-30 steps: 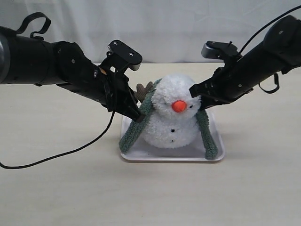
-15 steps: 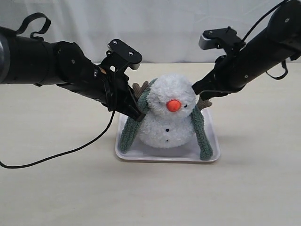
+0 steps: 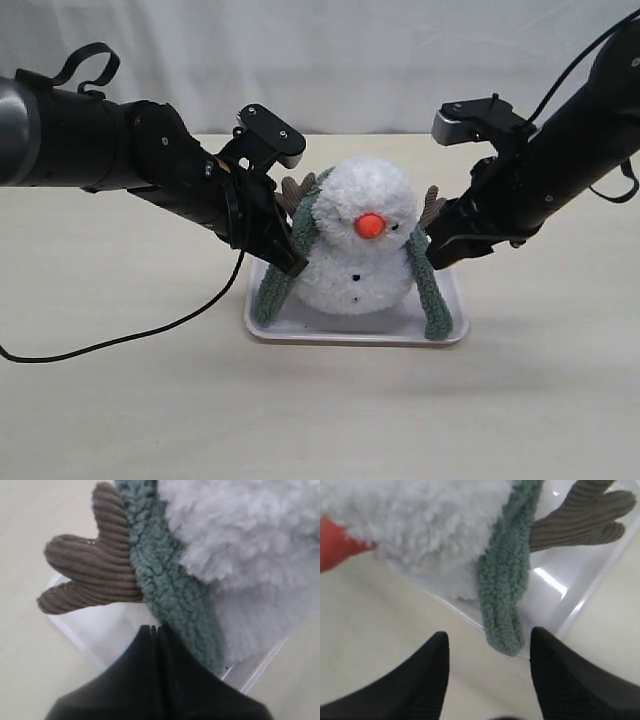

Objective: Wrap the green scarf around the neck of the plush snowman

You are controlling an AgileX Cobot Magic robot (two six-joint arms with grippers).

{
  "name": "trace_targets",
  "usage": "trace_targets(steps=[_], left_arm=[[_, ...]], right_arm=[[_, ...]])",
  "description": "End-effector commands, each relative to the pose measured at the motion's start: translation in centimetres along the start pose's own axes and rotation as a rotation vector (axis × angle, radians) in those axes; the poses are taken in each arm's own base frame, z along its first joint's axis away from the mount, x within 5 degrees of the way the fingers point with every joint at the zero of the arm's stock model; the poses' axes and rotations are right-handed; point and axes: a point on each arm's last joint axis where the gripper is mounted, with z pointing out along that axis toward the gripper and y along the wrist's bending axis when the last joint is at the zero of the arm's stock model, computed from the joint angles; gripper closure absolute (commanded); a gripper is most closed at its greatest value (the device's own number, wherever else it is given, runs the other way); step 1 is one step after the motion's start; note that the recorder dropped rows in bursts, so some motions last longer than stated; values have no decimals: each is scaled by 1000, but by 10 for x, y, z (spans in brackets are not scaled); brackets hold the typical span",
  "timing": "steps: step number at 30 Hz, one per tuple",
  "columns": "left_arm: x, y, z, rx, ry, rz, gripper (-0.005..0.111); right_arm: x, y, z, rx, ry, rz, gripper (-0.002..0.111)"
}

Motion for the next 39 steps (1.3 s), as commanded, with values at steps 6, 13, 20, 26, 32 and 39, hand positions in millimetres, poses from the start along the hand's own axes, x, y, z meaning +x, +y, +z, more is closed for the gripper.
trace_targets(steps=[6,13,20,26,32,39], left_arm=[[15,-5,21,56,86,-34,106],[17,-6,21,69,101,-28,78],[17,-11,18,139,158,-33,70],[12,-17,16,210,146,-144,70],[21,-24,29,267,205,-188,70],[24,-37,39,301,216,-95,70]], right_arm=[[8,-2,8,19,-5,-15,59],[7,-2,10,12,-12,-2,59],[5,-1,12,-5,-32,25,59],[4,-2,12,0,-41,25,59],[4,-2,12,0,-41,25,59],[4,-1,12,-4,-41,28,59]])
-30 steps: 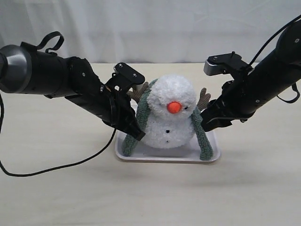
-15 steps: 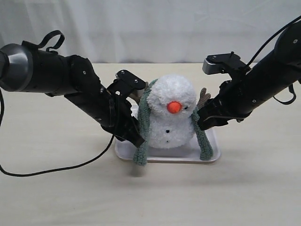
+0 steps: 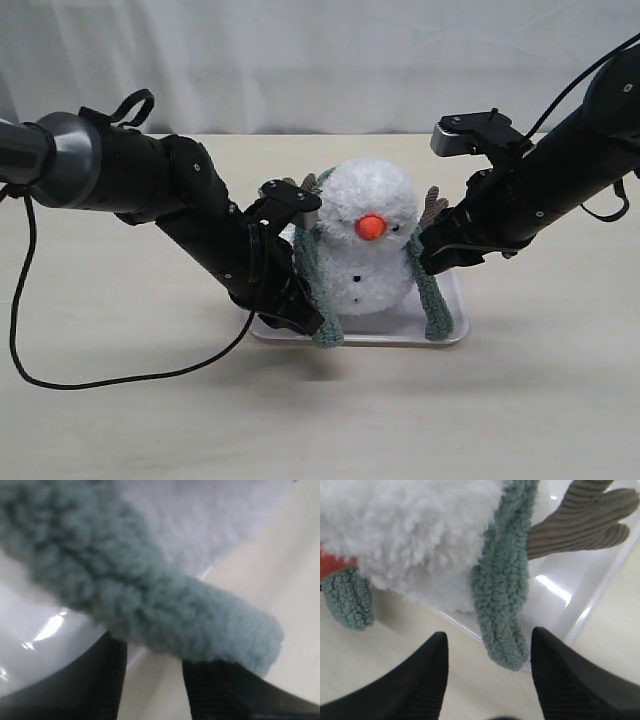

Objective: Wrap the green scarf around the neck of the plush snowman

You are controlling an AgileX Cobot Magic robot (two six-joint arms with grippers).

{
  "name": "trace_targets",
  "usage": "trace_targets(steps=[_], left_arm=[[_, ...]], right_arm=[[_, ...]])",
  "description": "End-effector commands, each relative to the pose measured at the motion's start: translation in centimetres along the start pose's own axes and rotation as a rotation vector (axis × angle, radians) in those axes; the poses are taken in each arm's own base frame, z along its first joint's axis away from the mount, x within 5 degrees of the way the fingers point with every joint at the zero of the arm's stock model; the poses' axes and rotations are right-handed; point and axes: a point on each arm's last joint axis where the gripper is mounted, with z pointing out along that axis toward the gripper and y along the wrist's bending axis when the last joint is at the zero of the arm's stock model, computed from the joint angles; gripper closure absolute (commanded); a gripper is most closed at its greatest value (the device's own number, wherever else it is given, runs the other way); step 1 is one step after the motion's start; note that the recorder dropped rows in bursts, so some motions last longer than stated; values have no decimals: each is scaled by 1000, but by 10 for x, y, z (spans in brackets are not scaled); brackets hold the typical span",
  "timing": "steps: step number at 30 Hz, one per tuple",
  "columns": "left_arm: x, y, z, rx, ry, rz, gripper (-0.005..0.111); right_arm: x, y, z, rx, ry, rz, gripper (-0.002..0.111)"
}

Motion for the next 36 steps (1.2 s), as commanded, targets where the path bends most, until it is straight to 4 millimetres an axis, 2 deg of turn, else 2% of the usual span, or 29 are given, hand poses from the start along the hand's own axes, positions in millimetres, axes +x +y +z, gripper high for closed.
trace_targets(steps=[1,5,12,18,26,36], left_arm=[[-4,-11,3,24,-11,64,70],[-6,-16,5,28,-23,87,70],[-6,-20,3,72,-21,-6,70],[-9,-25,-7,88,-39,5,70],[-15,-36,-30,110,-78,17,70],[-15,-35,-29,103,-75,-11,70]], right_arm=[[0,0,1,1,-5,-4,59],[-1,-1,1,4,-16,-2,59],[-1,-1,1,6,-20,-2,59],[-1,-1,1,6,-20,-2,59],[-2,0,1,-7,-27,13,59],[-2,0,1,-7,-27,13,59]])
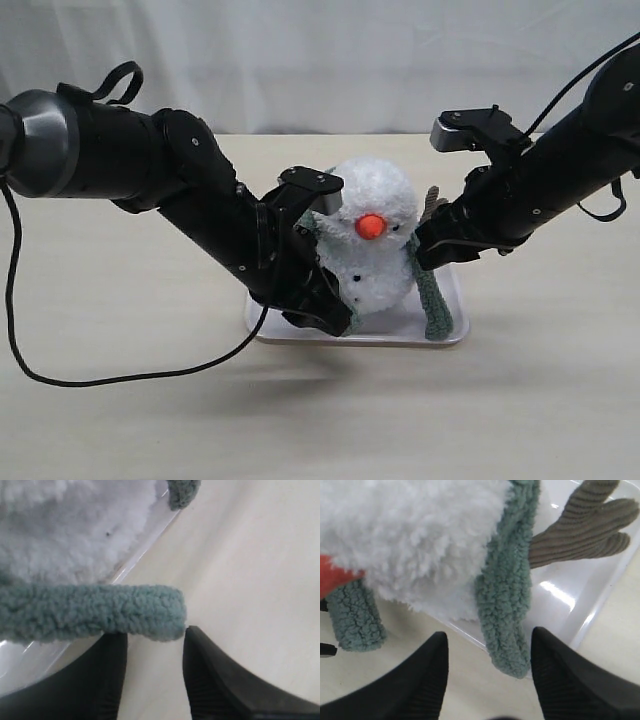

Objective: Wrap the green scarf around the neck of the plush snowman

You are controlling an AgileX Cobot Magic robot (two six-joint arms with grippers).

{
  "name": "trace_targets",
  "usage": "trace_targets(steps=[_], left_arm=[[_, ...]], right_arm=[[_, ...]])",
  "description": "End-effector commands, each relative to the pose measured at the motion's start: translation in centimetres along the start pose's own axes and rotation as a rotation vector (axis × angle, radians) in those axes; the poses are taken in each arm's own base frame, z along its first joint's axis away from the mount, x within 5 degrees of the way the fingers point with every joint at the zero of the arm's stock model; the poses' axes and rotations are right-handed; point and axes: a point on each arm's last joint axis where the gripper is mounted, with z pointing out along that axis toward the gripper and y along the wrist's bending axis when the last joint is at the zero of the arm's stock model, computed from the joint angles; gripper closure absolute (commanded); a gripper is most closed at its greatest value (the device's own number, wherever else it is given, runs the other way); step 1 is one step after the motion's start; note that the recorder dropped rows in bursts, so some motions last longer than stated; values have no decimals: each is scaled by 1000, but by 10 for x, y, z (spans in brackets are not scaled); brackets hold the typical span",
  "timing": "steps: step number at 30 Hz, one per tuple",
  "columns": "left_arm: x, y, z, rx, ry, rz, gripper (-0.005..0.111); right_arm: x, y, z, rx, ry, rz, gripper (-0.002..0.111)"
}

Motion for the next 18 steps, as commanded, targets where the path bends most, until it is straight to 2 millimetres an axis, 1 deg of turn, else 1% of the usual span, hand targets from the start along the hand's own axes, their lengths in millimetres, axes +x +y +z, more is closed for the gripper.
trace_targets(steps=[1,2,3,5,8,10,15,17,18], left_arm=[[-5,3,0,-36,-48,-35,70],[-6,5,1,-50,-59,-51,70],[-4,11,5,-92,-91,-145,70],[-1,16,9,-124,-117,-239,70],[-4,14,9,-92,-166,-331,70],[-7,15,10,-81,-210,-357,70],[-2,13,12,-74,-152,-301,71],[-1,13,12,-69,-143,-296,74],[-1,12,12,-66,-140,-296,78]], right_arm=[[0,0,1,0,-3,-5,59],[0,0,1,0,-3,-5,59],[0,0,1,0,-3,-5,59],[0,0,1,0,-3,-5,59],[0,0,1,2,-6,-5,59],[0,0,1,1,-4,-5,59],[0,0,1,0,-3,-5,59],[1,0,1,-3,2,-5,59],[1,0,1,-4,4,-5,59]])
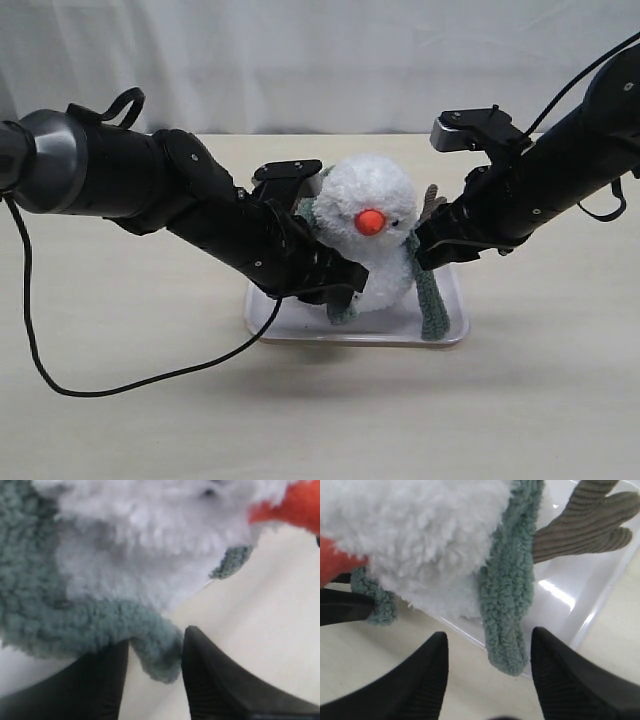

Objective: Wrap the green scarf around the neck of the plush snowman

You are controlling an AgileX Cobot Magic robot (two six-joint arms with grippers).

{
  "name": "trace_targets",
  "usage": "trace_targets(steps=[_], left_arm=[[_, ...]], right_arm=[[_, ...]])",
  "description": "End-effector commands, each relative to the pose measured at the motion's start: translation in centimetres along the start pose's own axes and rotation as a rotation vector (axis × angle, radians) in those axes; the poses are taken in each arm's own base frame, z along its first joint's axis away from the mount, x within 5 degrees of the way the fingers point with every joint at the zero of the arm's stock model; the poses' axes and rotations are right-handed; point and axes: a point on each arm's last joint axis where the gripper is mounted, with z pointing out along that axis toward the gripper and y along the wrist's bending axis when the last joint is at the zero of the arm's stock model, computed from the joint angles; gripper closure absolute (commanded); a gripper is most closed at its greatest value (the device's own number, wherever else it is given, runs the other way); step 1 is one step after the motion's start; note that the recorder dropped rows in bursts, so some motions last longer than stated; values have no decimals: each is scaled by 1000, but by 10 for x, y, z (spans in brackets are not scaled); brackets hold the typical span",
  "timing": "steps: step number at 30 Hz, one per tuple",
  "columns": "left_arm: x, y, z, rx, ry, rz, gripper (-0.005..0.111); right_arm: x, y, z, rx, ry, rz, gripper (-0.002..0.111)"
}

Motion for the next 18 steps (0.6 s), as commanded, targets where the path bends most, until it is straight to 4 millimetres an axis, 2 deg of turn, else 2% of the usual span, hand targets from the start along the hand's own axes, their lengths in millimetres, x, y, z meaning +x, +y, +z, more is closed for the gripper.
trace_targets(steps=[1,4,7,11,18], left_arm=[[4,0,1,6,27,20,83],[5,-1,1,14,37,51,97],[6,-1,1,20,45,72,107],[6,-1,1,23,48,86,107],[9,-3,1,47,77,115,107]], right_arm=[[1,0,1,-6,8,-5,59],[2,1,1,-14,20,2,59],[5,2,2,-22,31,9,59],[12,-1,13,-21,16,1,59],[11,-8,27,14,-19,4,59]])
